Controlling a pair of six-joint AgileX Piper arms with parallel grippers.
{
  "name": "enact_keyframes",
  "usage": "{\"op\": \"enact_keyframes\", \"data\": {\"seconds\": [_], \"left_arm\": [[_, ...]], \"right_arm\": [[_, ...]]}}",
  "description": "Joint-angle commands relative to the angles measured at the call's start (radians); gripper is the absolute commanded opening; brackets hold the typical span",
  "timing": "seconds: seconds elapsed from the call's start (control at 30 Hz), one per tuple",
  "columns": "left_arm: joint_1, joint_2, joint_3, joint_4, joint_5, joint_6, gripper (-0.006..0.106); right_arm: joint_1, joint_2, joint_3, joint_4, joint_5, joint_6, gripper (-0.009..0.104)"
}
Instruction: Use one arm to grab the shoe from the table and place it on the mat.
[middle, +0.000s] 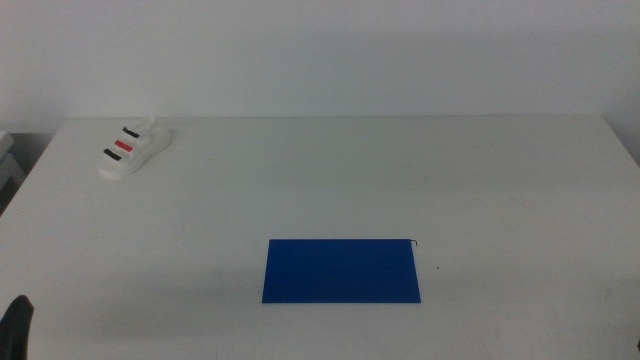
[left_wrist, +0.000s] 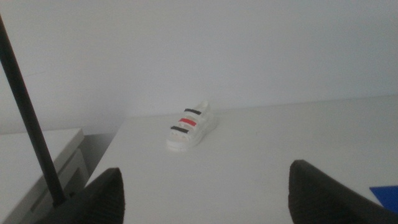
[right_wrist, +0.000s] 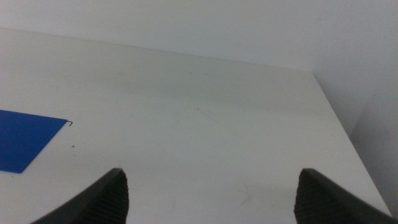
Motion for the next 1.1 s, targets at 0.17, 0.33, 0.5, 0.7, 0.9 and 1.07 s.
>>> {"op": "enact_keyframes", "data": {"seconds": [0.17, 0.33, 0.5, 0.7, 0.9, 1.07], "left_arm": [[-0.002, 0.067, -0.035, -0.013, -0.123, -0.008, 0.088], [-0.002, 0.226, -0.153, -0.013, -0.123, -0.008, 0.088], [-0.002, 0.415, -0.289, -0.013, -0.122, -0.008, 0.088], [-0.002, 0.637, -0.475, -0.013, -0.119, -0.008, 0.088], [-0.002, 0.814, -0.651, -0.012, -0.059, -0.008, 0.088], [-0.002, 0.925, -0.805, -0.012, 0.072, -0.008, 0.088]], "right_arm": [[-0.001, 0.004, 0.005, -0.011, -0.073, -0.01, 0.078], [-0.001, 0.004, 0.005, -0.011, -0.073, -0.01, 0.078], [-0.001, 0.004, 0.005, -0.011, -0.073, -0.01, 0.078], [-0.001, 0.004, 0.005, -0.011, -0.073, -0.01, 0.078], [-0.001, 0.004, 0.005, -0.011, -0.073, -0.01, 0.078], [-0.001, 0.004, 0.005, -0.011, -0.073, -0.01, 0.078]]}}
